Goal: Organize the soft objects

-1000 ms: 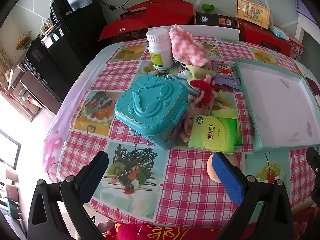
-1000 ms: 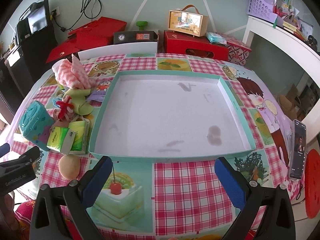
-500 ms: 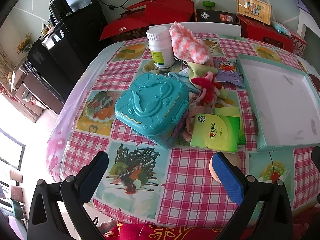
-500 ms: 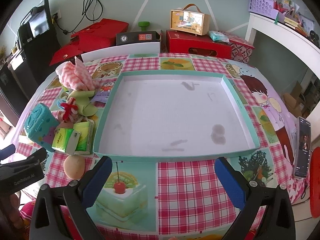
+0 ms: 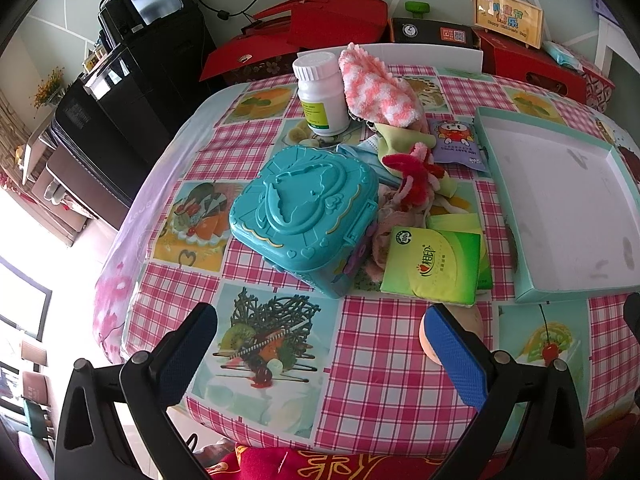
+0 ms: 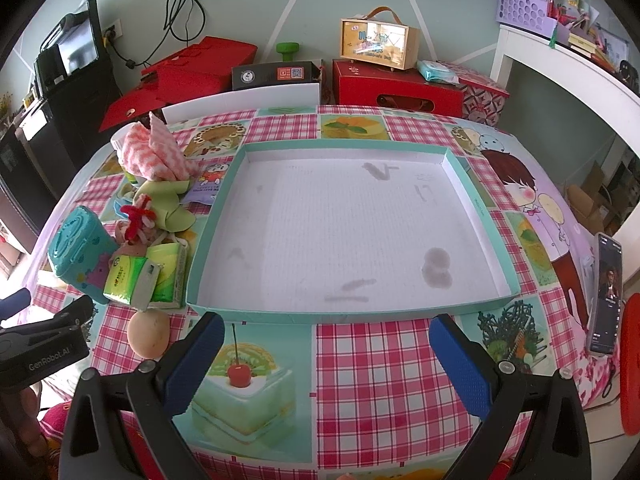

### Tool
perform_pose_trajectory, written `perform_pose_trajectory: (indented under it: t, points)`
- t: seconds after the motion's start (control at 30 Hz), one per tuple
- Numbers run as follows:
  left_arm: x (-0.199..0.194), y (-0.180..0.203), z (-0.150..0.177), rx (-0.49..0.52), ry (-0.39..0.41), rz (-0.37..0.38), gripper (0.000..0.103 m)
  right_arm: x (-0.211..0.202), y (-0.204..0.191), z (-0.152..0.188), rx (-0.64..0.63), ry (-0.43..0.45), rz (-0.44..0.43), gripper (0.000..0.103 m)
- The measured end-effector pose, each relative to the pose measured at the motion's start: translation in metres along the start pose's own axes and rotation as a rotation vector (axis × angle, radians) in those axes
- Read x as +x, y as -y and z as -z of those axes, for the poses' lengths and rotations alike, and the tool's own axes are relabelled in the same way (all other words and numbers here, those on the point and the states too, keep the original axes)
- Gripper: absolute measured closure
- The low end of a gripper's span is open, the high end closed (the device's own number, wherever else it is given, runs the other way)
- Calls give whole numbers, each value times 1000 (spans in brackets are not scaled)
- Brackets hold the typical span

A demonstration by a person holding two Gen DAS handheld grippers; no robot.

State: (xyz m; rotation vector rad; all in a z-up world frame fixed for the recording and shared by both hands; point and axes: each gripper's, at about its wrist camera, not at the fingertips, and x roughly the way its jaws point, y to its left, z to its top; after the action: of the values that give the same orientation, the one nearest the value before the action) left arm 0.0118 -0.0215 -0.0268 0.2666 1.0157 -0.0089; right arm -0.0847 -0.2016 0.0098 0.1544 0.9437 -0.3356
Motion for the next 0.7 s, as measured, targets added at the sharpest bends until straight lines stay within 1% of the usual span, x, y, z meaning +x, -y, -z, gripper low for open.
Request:
perform_pose_trajectory:
  t: [0.7]
  points:
    - [1, 0, 0, 9, -1, -8, 0, 2, 0, 1, -1, -10, -3, 0]
